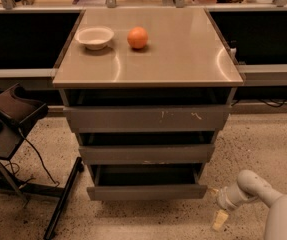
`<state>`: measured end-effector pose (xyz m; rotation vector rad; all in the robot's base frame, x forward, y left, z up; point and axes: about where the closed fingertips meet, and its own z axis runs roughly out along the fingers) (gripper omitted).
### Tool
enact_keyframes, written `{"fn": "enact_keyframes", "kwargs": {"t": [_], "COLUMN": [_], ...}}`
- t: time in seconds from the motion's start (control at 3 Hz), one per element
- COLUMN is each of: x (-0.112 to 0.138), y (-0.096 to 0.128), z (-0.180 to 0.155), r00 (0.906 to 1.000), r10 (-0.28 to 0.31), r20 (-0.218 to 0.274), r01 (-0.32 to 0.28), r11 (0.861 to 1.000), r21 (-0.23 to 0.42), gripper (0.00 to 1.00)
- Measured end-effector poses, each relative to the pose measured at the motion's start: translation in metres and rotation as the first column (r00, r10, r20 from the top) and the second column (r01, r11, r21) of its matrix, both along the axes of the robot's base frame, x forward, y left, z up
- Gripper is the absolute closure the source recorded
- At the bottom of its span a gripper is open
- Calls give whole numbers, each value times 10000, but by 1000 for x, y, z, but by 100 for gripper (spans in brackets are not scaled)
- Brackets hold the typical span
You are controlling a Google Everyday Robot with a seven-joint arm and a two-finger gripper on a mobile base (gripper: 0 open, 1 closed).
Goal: Close bottom drawer
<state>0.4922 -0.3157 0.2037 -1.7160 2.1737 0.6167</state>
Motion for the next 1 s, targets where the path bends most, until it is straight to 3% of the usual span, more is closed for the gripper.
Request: {"fn": "enact_keyframes", "kwargs": {"t": [0.33, 0.67, 1.0], "x": [2, -5, 23], "y": [9, 37, 49], "z": [-18, -53, -49], "r00": [9977, 9726, 9647], "r10": [378, 1402, 1898], "r20": [-570, -1854, -1825], "r01": [-366, -1280, -1697], "r11": [9991, 9888, 9781], "r21": [223, 767, 1203], "gripper": [0, 0, 0]}}
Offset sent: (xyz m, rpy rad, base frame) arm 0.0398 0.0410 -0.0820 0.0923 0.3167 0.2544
